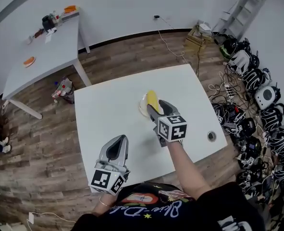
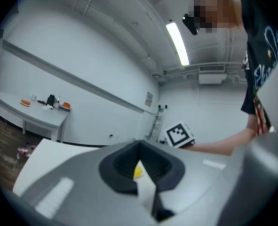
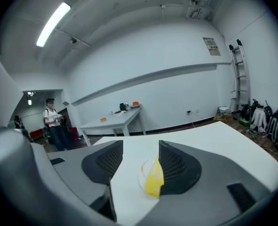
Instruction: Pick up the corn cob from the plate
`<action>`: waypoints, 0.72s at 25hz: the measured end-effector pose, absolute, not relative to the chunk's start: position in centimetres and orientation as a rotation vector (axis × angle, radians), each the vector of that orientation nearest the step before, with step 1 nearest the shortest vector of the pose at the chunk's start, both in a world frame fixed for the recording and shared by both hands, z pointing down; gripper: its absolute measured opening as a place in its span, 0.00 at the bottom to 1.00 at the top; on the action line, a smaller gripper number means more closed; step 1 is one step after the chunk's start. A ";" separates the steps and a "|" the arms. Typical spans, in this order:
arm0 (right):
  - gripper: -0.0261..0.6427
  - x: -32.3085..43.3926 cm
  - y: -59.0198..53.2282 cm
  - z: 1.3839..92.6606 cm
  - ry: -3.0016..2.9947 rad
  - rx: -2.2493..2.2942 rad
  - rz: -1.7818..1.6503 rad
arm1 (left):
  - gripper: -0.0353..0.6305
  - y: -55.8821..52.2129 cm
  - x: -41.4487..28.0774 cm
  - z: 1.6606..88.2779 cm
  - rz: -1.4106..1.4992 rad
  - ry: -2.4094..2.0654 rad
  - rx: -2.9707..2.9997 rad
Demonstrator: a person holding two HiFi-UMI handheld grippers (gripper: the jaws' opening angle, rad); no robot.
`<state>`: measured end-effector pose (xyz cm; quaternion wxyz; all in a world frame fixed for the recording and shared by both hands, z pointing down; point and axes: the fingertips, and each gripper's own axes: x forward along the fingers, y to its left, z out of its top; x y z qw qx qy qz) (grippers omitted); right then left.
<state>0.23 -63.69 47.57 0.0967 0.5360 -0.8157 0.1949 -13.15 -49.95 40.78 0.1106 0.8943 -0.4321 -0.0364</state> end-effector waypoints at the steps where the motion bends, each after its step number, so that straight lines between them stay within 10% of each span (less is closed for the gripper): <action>1: 0.37 0.2 -65.1 48.7 -2.358 1.598 0.584 | 0.04 -51.0 -13.5 41.1 -0.111 -1.255 2.619; 18: 0.46 1.9 -72.1 60.9 -1.860 1.509 0.799 | 0.04 -57.1 -16.1 44.2 -0.200 -1.156 2.465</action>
